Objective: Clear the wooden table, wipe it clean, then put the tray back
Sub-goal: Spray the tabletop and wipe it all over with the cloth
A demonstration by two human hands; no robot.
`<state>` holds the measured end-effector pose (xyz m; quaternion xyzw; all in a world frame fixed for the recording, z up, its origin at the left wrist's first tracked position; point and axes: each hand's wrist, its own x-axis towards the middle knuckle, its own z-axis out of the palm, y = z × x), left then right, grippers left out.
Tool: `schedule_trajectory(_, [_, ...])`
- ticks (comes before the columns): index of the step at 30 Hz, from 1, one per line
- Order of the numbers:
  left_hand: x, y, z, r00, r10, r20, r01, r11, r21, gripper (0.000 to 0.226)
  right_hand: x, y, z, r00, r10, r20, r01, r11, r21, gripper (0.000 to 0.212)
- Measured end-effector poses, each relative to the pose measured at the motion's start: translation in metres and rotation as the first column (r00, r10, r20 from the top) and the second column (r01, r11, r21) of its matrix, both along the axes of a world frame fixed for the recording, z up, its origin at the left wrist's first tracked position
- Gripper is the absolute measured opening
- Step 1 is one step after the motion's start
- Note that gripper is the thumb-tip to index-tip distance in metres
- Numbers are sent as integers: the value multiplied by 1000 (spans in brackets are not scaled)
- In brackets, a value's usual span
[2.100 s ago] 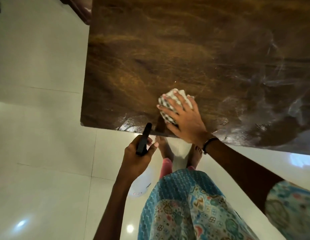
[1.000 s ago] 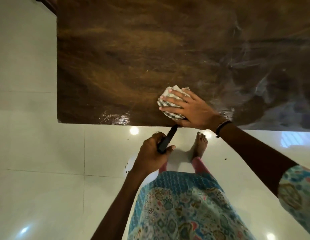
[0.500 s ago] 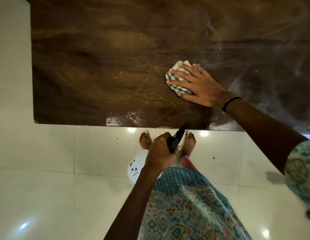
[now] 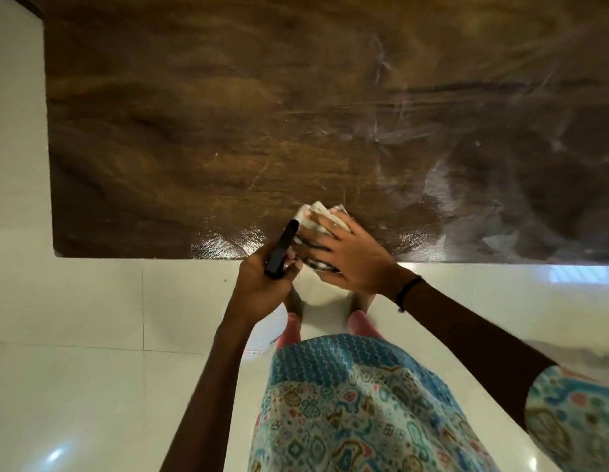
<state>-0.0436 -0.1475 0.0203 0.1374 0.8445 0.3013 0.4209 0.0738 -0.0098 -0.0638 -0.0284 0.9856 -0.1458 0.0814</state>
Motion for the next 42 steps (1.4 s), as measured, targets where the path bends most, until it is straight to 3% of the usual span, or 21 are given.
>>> schedule_trajectory(2, [1,9,3,1000,-2,25,1,1000,18,12,32,17,-1,1000,-18,5,18,1000,26,51])
schedule_trajectory(5, [1,19,6,998,9,55,-11,999,31,13,67,51,2,984,-174,26,172,982,72,57])
schedule_trajectory(10, [8,32,7,998,-10,56,7,999,51,14,29,52,4,877,-479,31,477,877,57,60])
schedule_trajectory(16, [12,47,12,999,3,52,-6,999,42,13,21,0,-8,965,-263,-20,263,965,-11,53])
schedule_trajectory(19, [14,54,17,998,-11,67,8,999,51,13,72,10,-1,955,-295,6,295,955,0,56])
schedule_trajectory(23, [17,64,19,993,-34,112,28,998,56,11,123,50,5,842,-538,45,538,843,22,57])
schedule_trajectory(27, [23,79,15,994,-56,98,52,998,42,6,88,57,3,689,-724,39,724,690,26,56])
schedule_trajectory(29, [28,88,16,994,-52,91,50,998,29,7,72,49,2,730,-682,38,681,731,35,57])
schedule_trajectory(32, [32,97,18,994,-47,97,46,999,15,10,87,33,3,869,-492,60,490,871,41,56])
schedule_trajectory(34, [37,104,18,993,-33,117,34,999,-6,12,114,33,5,891,-447,79,447,894,24,55])
schedule_trajectory(40, [41,123,18,994,-31,106,41,995,-93,19,131,60,9,675,-732,91,736,677,-21,54])
schedule_trajectory(42, [41,127,20,997,-3,83,13,993,-114,21,120,67,9,654,-751,93,756,653,-40,55])
